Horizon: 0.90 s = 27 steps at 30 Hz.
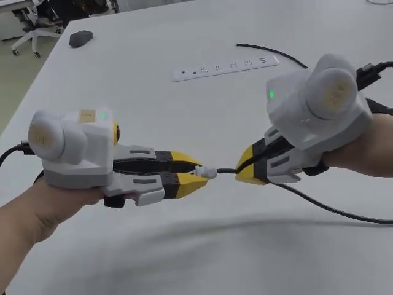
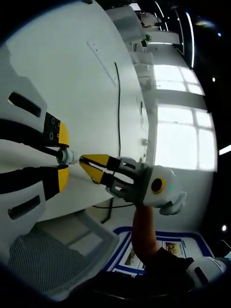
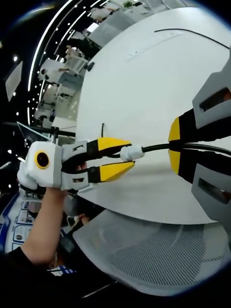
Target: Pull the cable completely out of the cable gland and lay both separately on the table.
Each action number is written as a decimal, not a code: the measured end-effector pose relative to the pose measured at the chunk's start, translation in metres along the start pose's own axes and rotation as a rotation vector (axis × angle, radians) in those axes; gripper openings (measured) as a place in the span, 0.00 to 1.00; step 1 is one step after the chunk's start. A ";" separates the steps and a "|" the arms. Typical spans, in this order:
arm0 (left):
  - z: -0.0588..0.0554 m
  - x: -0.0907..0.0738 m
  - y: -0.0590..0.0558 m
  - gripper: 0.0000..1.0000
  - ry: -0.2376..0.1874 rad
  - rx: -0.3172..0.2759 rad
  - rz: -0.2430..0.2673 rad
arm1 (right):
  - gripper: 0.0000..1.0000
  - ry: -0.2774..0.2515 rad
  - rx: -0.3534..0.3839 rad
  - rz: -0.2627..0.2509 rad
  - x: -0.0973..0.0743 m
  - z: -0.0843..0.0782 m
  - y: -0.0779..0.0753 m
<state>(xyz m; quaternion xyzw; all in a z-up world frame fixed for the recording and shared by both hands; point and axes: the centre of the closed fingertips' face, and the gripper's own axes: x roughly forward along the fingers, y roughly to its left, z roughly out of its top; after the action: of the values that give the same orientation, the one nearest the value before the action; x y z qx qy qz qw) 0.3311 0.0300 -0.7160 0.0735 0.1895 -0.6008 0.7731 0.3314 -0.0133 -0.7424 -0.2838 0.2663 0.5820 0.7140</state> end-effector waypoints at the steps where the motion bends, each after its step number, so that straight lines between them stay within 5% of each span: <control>1: 0.000 -0.001 0.001 0.15 0.000 0.003 0.003 | 0.00 0.006 0.007 -0.006 -0.004 -0.005 -0.002; 12: 0.002 -0.020 0.004 0.15 -0.016 0.014 0.033 | 0.00 0.062 0.122 -0.122 -0.042 -0.051 -0.029; 16: -0.003 -0.025 0.003 0.15 0.012 0.042 0.038 | 0.00 0.145 0.097 -0.185 -0.050 -0.076 -0.038; 17: -0.005 -0.029 0.004 0.15 0.014 0.034 0.040 | 0.00 0.178 0.095 -0.191 -0.052 -0.085 -0.039; 21: -0.013 -0.041 0.006 0.15 0.026 0.022 0.061 | 0.00 0.179 0.135 -0.195 -0.057 -0.100 -0.037; 27: -0.014 -0.050 0.008 0.15 0.019 0.011 0.087 | 0.00 0.189 0.152 -0.189 -0.054 -0.107 -0.032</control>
<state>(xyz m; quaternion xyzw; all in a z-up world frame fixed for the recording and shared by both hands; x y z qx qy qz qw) 0.3257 0.0821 -0.7111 0.0917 0.1903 -0.5668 0.7963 0.3474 -0.1319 -0.7752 -0.3063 0.3478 0.4611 0.7567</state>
